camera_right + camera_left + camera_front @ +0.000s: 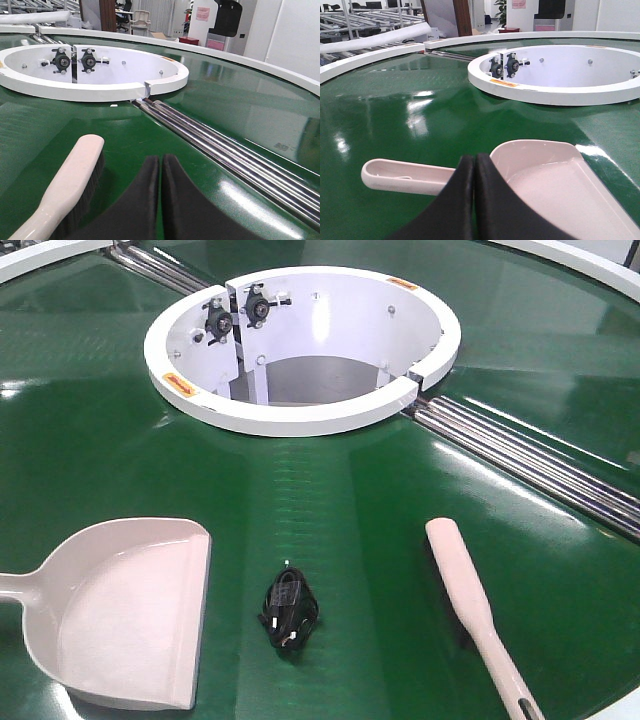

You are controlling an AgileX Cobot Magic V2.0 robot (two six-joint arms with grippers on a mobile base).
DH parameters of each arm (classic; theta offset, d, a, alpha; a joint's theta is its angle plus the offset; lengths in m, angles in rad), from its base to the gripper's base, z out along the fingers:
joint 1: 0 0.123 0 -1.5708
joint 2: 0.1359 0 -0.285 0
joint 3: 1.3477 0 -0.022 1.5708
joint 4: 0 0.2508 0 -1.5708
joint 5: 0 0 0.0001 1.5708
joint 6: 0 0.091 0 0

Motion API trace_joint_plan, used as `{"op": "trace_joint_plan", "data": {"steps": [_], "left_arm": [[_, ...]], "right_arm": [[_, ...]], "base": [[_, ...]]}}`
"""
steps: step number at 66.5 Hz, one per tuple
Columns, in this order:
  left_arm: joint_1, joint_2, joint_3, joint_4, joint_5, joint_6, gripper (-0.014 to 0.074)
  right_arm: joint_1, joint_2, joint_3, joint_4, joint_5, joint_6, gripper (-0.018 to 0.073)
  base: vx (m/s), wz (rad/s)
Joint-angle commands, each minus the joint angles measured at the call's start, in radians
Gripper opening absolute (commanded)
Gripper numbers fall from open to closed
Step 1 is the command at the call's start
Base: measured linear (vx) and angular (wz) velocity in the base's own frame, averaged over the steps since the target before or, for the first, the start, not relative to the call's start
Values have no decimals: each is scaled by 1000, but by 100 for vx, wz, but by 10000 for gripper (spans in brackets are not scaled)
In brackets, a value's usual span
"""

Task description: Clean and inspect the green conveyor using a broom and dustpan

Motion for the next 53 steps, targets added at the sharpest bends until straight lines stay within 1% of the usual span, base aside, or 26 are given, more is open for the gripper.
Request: {"op": "trace_joint_plan", "data": {"steps": [1,53], "left_arm": [[4,-14,24,-6,-73,-7,-22],[4,-14,24,-6,-73,-7,-22]], "right_arm": [[0,-9,12,-6,-78,2,-5],[0,-9,12,-6,-78,2,-5]], "base": [[0,0],[0,0]]}}
